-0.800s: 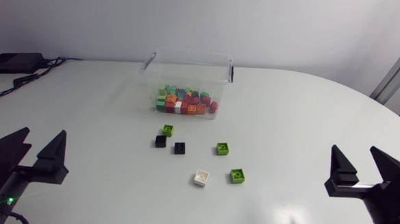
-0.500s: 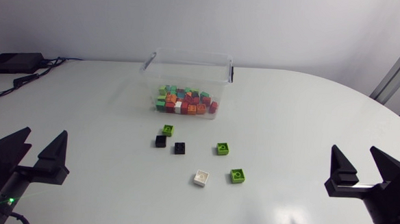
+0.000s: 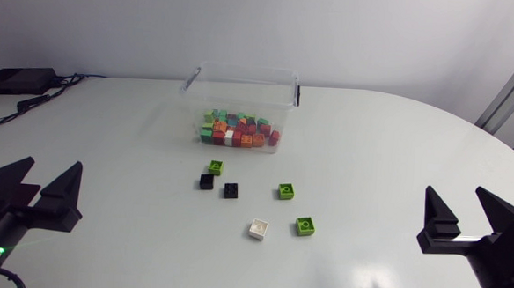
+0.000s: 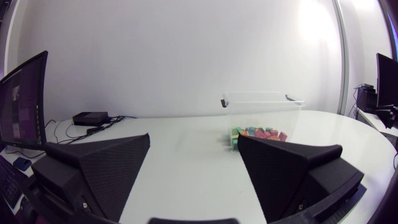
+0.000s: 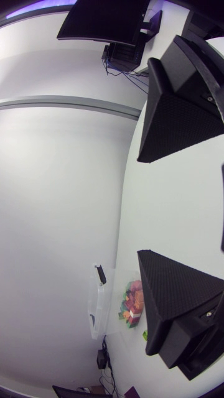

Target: Place the duplo bricks in the container

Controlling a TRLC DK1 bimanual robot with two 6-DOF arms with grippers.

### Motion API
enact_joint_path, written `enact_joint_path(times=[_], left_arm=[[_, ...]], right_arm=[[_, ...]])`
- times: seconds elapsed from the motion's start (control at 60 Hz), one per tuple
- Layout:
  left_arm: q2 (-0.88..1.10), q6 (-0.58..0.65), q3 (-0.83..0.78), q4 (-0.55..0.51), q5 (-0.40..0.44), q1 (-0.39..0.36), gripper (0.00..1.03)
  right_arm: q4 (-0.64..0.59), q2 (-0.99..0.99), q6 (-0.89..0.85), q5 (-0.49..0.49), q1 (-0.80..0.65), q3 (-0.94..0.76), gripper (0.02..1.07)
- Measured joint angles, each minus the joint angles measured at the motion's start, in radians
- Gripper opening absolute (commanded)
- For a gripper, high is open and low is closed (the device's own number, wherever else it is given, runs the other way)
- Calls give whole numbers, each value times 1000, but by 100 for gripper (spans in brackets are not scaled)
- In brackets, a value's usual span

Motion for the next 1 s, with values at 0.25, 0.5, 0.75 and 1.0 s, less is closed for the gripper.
enact_joint_path(times=[0.25, 0.5, 0.75, 1.0], left_arm=[[367, -10, 229, -58, 0, -36, 98], [899, -31, 604, -446, 41, -109, 97], [1298, -66, 864, -627, 161, -116, 98], [1547, -143, 1051, -719, 169, -227, 96]], right_arm=[[8, 139, -4, 0, 13, 107, 103], [-10, 370, -3, 28, 71, 254, 102], [-223, 526, 2, 111, 209, 418, 102], [-375, 762, 101, 104, 261, 586, 102]])
